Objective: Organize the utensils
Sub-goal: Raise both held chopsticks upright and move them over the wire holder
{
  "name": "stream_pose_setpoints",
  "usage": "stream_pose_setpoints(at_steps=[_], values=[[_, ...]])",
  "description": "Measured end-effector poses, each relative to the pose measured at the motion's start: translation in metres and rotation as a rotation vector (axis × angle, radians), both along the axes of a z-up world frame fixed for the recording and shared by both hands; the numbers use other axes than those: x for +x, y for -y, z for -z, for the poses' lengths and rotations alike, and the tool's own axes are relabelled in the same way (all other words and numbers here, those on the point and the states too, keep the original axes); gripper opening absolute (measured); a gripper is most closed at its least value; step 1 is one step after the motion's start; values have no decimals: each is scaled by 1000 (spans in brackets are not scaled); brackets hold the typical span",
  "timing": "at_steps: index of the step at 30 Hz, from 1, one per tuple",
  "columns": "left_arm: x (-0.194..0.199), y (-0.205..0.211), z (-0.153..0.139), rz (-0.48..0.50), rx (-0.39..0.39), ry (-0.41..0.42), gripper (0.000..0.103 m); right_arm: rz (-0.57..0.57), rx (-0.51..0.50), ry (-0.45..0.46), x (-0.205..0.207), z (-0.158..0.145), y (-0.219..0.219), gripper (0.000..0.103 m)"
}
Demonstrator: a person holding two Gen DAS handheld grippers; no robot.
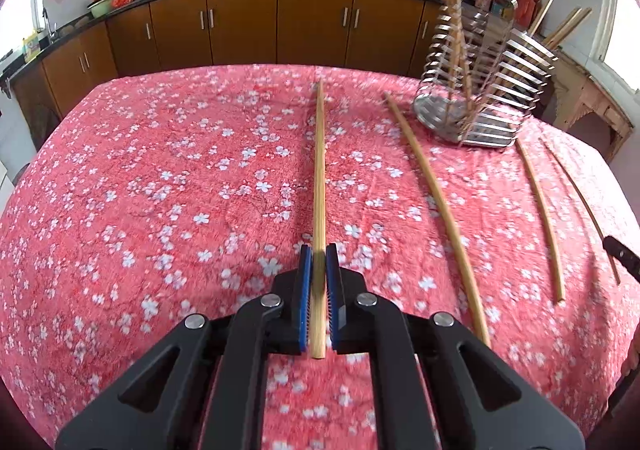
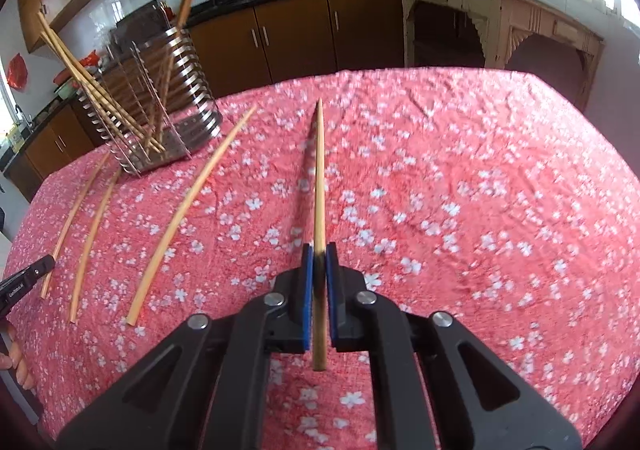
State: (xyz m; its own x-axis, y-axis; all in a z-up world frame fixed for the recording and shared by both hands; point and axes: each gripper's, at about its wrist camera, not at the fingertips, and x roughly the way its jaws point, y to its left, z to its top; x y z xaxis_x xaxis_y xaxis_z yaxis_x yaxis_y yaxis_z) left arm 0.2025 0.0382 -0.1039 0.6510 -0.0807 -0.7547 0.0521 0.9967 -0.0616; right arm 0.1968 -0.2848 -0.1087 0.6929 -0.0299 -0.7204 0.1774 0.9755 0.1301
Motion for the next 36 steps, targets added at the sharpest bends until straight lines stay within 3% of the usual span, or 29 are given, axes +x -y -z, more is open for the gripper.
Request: stream_pose_setpoints(at_steps=[13, 18, 25, 36], values=[[-41, -15, -93, -1, -78, 285, 7, -15, -30, 324, -43, -96, 6, 7], [-46, -22, -122, -23, -115, 353, 7, -31, -10, 429, -53, -128, 10, 7], [-48, -27, -148, -33, -117, 411, 7, -35, 16, 469, -52, -144, 8, 7], [-45, -23, -157, -40, -95, 440, 7, -57, 10, 485, -46, -154, 0, 7]])
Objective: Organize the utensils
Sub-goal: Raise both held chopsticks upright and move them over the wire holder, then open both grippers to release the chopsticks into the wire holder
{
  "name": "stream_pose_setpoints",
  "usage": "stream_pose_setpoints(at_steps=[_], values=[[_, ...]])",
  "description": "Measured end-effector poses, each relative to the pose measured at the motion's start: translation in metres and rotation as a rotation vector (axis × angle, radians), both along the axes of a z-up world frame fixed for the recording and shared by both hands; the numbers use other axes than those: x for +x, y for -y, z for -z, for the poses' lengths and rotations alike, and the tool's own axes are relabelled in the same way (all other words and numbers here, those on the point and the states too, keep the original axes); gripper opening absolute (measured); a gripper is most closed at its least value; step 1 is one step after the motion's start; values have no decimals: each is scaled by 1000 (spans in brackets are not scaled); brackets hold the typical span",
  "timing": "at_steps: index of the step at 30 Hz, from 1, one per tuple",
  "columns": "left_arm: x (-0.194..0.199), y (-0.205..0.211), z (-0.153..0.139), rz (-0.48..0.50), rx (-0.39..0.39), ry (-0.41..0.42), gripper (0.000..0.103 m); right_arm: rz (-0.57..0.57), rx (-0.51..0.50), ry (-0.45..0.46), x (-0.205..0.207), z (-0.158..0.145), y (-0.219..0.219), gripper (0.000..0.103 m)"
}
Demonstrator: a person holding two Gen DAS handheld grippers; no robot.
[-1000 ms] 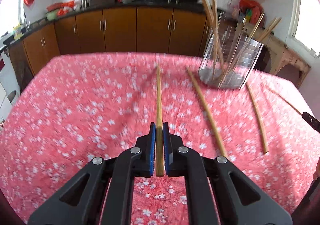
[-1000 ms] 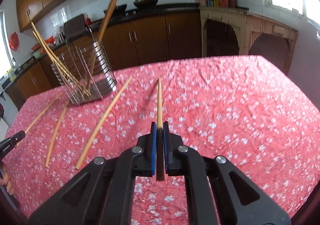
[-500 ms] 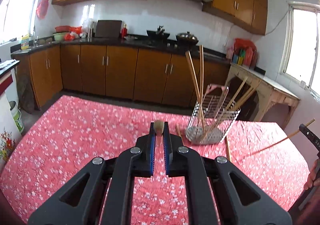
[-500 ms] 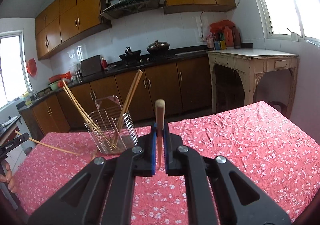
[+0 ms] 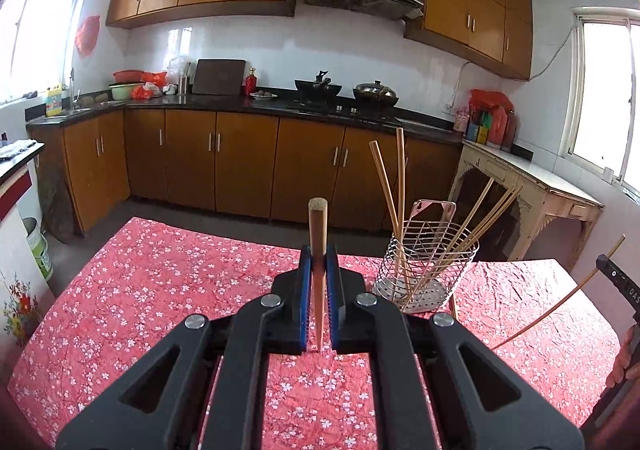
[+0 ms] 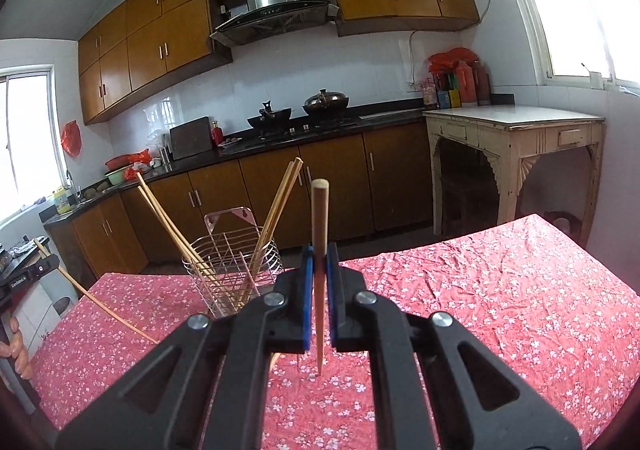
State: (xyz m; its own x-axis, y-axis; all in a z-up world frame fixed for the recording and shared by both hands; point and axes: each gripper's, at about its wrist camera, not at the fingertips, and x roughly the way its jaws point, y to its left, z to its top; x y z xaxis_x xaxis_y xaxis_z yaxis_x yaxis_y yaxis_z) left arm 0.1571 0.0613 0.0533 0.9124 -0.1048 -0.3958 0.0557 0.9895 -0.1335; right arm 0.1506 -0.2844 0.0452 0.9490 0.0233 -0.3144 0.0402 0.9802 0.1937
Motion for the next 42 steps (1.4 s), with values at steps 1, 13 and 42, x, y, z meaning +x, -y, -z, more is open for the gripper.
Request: stream_pose_setpoints(at_steps=[1, 13, 42], values=[[2, 1, -1, -4, 1, -1, 7, -4, 3, 2, 2, -2, 2, 7], [30, 49, -84, 15, -48, 137, 7, -80, 92, 162, 34, -94, -12, 7], [120, 95, -40, -36, -87, 132, 7, -163, 137, 12, 165, -32, -45, 7]])
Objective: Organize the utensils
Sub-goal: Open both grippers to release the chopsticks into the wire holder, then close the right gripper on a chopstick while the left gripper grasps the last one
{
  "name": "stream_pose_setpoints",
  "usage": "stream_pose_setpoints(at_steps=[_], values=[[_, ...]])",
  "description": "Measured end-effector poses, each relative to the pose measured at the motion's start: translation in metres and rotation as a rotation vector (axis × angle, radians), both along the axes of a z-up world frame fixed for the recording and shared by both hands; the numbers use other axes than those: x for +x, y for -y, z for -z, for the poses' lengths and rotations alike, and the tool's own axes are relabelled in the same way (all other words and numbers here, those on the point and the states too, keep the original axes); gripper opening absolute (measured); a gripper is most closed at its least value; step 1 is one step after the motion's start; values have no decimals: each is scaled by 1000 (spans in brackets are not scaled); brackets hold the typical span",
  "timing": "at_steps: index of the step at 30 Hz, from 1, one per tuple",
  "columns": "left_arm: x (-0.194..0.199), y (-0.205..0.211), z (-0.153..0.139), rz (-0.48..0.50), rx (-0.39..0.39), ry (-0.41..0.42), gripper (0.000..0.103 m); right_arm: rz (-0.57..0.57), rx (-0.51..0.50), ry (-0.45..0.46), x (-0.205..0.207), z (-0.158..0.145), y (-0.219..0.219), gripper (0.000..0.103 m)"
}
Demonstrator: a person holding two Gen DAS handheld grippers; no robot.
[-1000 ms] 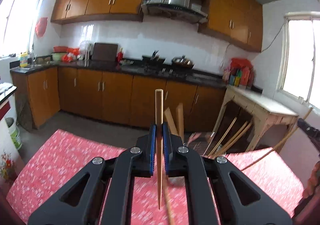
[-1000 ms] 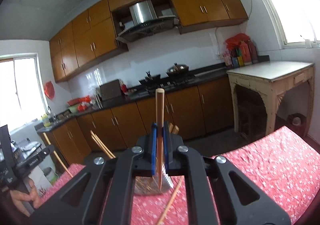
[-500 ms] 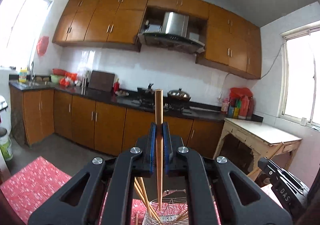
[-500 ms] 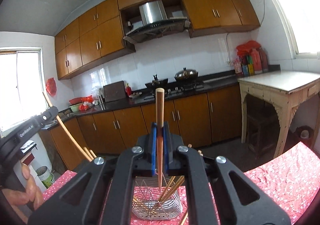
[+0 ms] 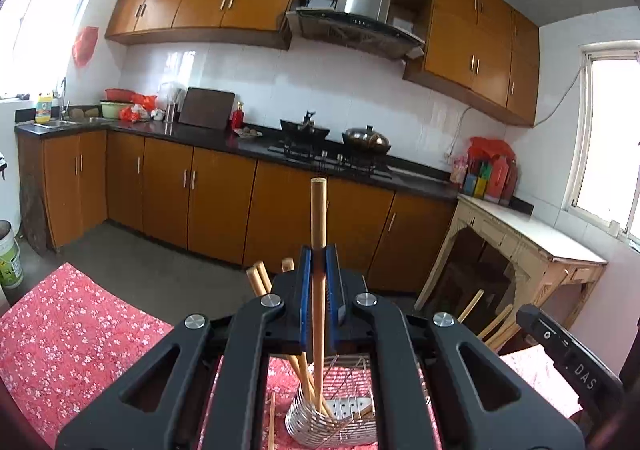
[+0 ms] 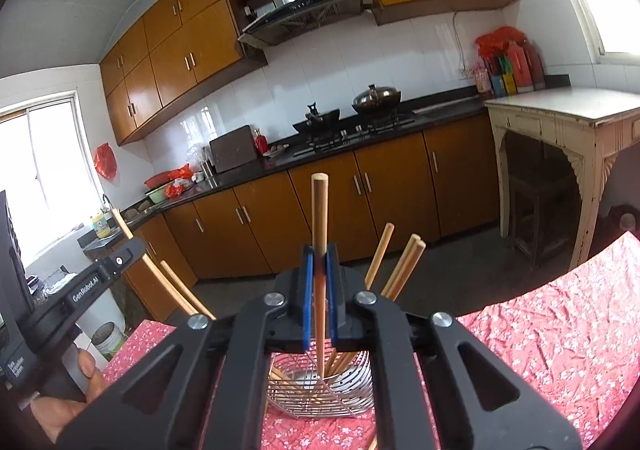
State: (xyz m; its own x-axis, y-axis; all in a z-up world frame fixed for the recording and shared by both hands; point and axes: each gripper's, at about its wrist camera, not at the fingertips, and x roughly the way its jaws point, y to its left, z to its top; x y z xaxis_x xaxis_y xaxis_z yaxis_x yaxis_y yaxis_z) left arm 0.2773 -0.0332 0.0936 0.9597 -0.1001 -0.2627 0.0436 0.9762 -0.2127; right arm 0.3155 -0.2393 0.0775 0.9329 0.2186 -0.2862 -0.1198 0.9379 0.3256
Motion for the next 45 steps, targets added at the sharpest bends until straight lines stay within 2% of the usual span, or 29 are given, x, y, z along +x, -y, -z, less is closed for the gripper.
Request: stream_pose_setpoints(at_steps=[4, 7, 9, 11, 14, 20, 24, 27, 33, 36, 40, 45], values=[[7, 1, 9, 4, 4, -51, 7, 3, 3, -53, 11, 9, 0, 10], [5, -4, 10, 0, -16, -56, 9, 32, -8, -68, 11, 14, 3, 18], [1, -9, 6, -10, -18, -51, 12, 56, -7, -62, 6, 13, 9, 25], [-4, -15, 2, -24, -19, -45, 24, 76, -3, -55, 1, 11, 15, 28], [-15, -23, -5, -43, -23, -23, 30, 111, -2, -45, -13, 9, 24, 34], [-40, -40, -12, -68, -23, -19, 30, 156, -11, -57, -46, 15, 38, 35], [-59, -53, -1, -82, -1, -40, 35, 159, -9, -138, -65, 41, 40, 35], [-68, -64, 23, -87, 24, -106, 38, 140, -20, -222, -73, 72, 34, 35], [-74, -85, 94, -72, 48, -307, 38, 70, -33, -422, -81, 150, 7, 35], [-76, -93, 124, -69, 61, -386, 38, 31, -59, -488, -83, 175, -14, 35], [-84, -98, 151, -51, 89, -450, 43, -11, -108, -529, -82, 191, -45, 35], [-92, -99, 159, -32, 104, -461, 47, -3, -219, -544, -77, 199, -72, 34]])
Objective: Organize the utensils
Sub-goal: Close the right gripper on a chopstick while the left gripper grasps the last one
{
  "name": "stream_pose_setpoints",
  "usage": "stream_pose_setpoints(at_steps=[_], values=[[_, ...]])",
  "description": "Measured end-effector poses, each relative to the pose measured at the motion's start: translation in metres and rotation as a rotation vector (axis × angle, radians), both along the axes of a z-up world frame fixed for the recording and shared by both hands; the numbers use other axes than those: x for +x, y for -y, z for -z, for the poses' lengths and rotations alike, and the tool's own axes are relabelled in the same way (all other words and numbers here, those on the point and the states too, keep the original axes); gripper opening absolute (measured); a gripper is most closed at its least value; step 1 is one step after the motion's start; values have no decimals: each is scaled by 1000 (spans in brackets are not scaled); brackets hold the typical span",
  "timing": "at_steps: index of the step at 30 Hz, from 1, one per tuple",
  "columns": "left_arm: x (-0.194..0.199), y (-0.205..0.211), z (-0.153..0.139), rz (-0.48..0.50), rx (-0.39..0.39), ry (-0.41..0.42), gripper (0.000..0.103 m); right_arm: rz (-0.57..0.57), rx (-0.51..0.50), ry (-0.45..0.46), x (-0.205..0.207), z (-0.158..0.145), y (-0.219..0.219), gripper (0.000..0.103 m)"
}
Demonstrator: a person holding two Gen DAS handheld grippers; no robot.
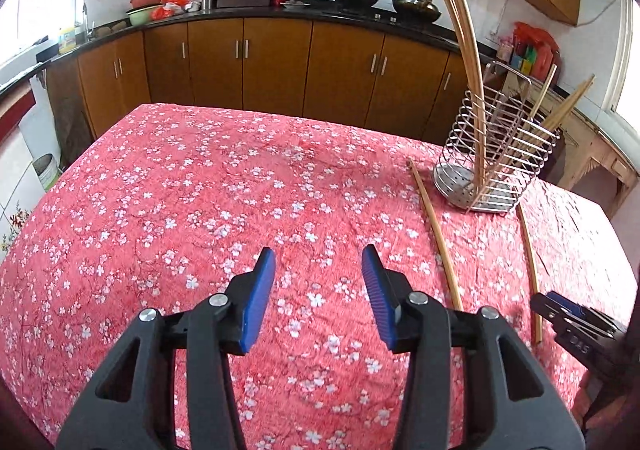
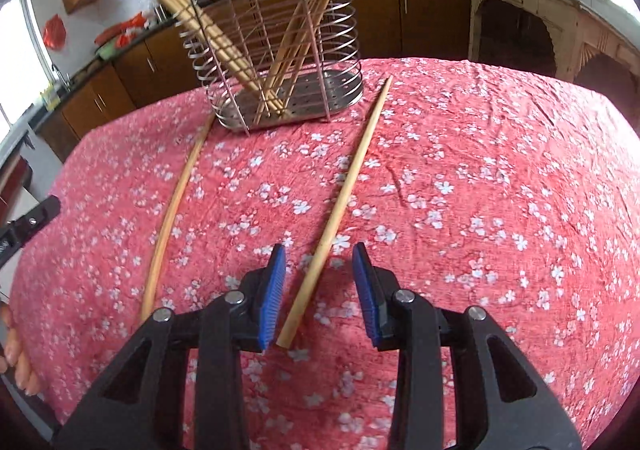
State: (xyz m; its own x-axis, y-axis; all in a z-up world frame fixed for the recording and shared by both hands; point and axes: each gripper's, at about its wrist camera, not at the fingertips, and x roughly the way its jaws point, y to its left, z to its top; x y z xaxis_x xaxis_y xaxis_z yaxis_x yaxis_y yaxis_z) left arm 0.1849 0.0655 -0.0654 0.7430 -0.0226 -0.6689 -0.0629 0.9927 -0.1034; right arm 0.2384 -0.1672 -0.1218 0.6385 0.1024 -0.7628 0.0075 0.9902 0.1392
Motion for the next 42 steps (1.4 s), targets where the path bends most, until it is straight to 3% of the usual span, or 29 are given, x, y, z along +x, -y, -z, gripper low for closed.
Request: stream_pose_setpoints(at_steps=[1, 5, 6, 12, 18, 22, 30, 32, 33, 35, 42], values=[[-1, 1, 0, 4, 1, 0, 48, 1, -25, 3, 3, -1, -4, 34], [-1, 5, 0, 24, 2, -1, 49, 37, -54, 8, 4, 0, -1, 11], [-1, 7, 0, 27, 2, -1, 49, 46, -43, 6, 5, 0, 4, 9], [2, 25, 4, 79, -15, -16, 49, 130, -21, 1, 4, -1, 44, 8], [3, 52, 13, 161, -53, -50, 50, 356, 8, -12, 1, 0, 112, 8], [7, 73, 19, 198, -37, -71, 56, 333, 32, -13, -4, 1, 123, 8], [22, 109, 43, 215, 62, -159, 55, 251, 34, -3, -6, 2, 104, 8], [23, 115, 46, 202, 118, -150, 36, 236, 31, -2, -2, 3, 100, 8], [23, 116, 46, 200, 139, -147, 31, 225, 27, 0, -2, 3, 97, 8], [26, 112, 45, 178, 146, -148, 14, 208, 21, 1, -2, 4, 92, 8], [38, 66, 42, 63, 134, -154, 9, 148, -8, 14, -10, 5, 79, 8]])
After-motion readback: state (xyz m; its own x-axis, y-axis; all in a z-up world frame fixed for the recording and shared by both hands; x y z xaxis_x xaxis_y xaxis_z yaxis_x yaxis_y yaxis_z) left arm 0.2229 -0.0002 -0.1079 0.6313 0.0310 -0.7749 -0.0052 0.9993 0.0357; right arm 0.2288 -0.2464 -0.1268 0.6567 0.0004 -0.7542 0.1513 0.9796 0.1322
